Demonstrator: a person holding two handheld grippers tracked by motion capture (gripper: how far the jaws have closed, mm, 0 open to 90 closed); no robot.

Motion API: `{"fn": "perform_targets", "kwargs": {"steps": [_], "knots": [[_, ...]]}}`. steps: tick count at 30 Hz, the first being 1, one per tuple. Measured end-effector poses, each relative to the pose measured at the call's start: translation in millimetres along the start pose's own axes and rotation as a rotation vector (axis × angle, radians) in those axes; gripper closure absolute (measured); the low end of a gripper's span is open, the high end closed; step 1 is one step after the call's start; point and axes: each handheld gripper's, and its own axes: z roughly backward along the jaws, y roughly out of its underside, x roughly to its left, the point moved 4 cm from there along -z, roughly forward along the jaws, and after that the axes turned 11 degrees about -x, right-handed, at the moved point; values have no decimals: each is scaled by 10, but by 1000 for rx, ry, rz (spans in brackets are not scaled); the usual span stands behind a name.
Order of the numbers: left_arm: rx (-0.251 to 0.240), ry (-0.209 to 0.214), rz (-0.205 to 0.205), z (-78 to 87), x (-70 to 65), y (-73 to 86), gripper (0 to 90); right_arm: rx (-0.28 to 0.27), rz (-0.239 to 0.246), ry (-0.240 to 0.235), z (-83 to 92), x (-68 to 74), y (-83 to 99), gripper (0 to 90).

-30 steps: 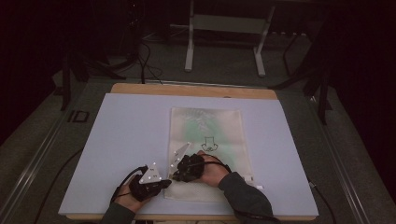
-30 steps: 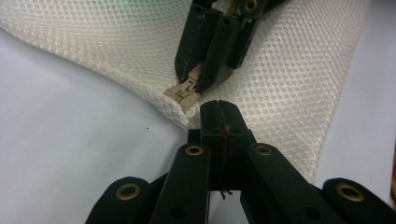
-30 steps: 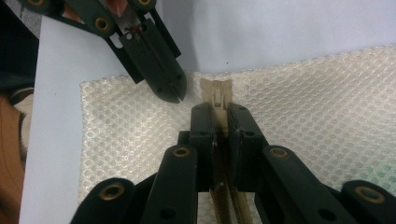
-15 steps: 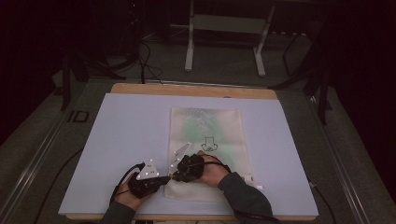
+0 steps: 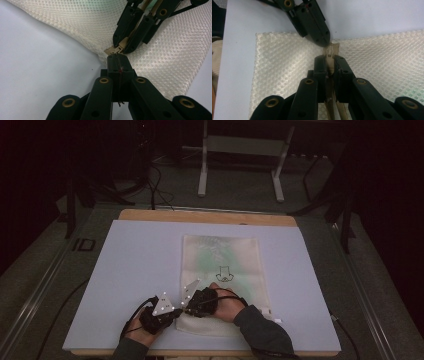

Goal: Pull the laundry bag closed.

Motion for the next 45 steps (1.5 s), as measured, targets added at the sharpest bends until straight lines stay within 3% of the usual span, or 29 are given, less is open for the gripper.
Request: {"fn": "perform_targets", "kwargs": {"steps": [10,19,23,24,25,26,30,36,41,45], "knots": [[14,-11,-7,-3,-11,-14,900,29,30,7,12,20,-9,823],[25,-8,-1,-2,-6,-22,900,7,10,-11,51,1,43,823],[21,2,15,2,8,-17,900,24,22,-7,51,7,34,822],[8,21,44,7,31,-7,899,24,20,-5,45,3,33,822],[8,21,44,7,31,-7,899,24,20,-5,45,3,33,822],[-4,46,83,15,67,3,898,17,11,-2,36,2,31,822],[-19,65,114,15,87,-3,895,0,5,-6,20,-11,24,822],[-67,15,152,22,169,-49,893,-15,0,-8,9,-10,22,821],[-113,29,183,-15,204,-97,892,-9,-2,-4,-6,5,2,821],[-101,24,173,-75,202,-111,892,-12,4,-6,-17,-2,-8,820]]}}
